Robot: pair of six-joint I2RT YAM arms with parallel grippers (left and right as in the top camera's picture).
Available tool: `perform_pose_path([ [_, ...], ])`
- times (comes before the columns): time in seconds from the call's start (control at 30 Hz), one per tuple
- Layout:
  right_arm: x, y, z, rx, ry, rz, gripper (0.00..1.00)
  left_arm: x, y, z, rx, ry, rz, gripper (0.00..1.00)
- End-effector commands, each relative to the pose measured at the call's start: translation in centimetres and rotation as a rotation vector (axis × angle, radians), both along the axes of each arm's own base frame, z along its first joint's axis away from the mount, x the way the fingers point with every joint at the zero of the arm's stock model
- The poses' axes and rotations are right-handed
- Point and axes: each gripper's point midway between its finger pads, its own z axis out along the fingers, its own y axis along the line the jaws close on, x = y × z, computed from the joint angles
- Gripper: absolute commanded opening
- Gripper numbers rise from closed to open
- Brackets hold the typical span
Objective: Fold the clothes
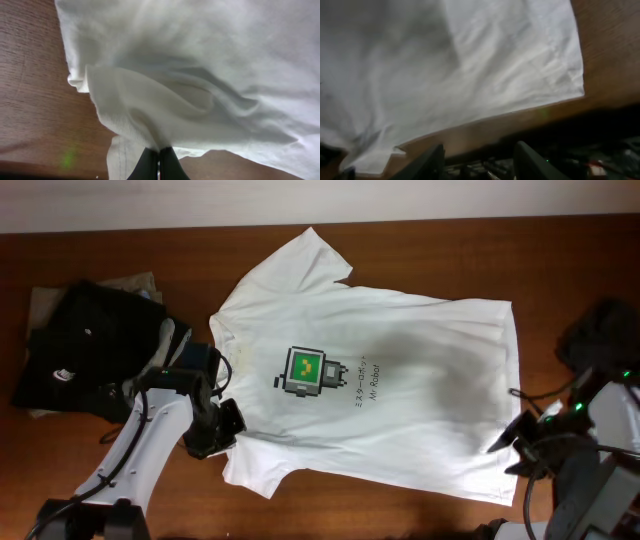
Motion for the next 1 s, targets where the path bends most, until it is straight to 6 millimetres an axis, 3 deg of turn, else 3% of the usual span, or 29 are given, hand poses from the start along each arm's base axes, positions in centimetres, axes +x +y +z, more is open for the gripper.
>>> perform_pose_path([
  [0.0,-2.5,-0.2,-1.8,-0.078,0.135,-0.093,0.49,0.3,0.1,0.4,0.008,-0.025,-0.019,0.0],
  [0.13,-4.5,-2.1,-3.4,-0.243,0.254,-0.195,0.68,0.4,0.4,0.4,0.02,-0.034,-0.041,0.0],
  [0.27,-5.9,-2.2,-5.3,-0.303,0.286,-0.226,0.71,0.5,0.4,0.4,0.021,-0.038,-0.041,0.0],
  [0.4,-5.8,-2.2,-6.0,-0.307,0.27,-0.231,0.7,0.5,0.4,0.4,0.019,-0.041,-0.067,0.0],
  [0.47,-5.6,-2.0,-6.5,-0.298,0.248,-0.241,0.43,0.5,0.4,0.4,0.02,-0.041,-0.067,0.0],
  [0.5,-5.6,-1.9,-6.7,-0.297,0.243,-0.243,0.41,0.5,0.4,0.4,0.02,-0.041,-0.067,0.0],
  [0.53,-5.6,-1.8,-6.8,-0.294,0.242,-0.244,0.59,0.5,0.4,0.4,0.02,-0.041,-0.067,0.0],
  [0.57,-5.7,-1.7,-6.8,-0.291,0.245,-0.244,0.62,0.5,0.4,0.4,0.02,-0.041,-0.067,0.0],
  [0.7,-5.7,-1.0,-7.8,-0.268,0.215,-0.247,0.64,0.5,0.4,0.4,0.02,-0.041,-0.067,0.0],
  [0.73,-5.7,-1.1,-7.9,-0.272,0.213,-0.247,0.6,0.5,0.4,0.4,0.02,-0.041,-0.067,0.0],
  [0.77,-5.6,-1.2,-7.9,-0.28,0.214,-0.257,0.46,0.5,0.4,0.4,0.02,-0.041,-0.067,0.0],
  [0.93,-5.4,-1.2,-8.6,-0.287,0.194,-0.28,0.42,0.5,0.4,0.4,0.02,-0.041,-0.065,0.0],
  [0.97,-5.4,-1.2,-8.5,-0.286,0.194,-0.279,0.35,0.5,0.4,0.4,0.02,-0.041,-0.065,0.0],
])
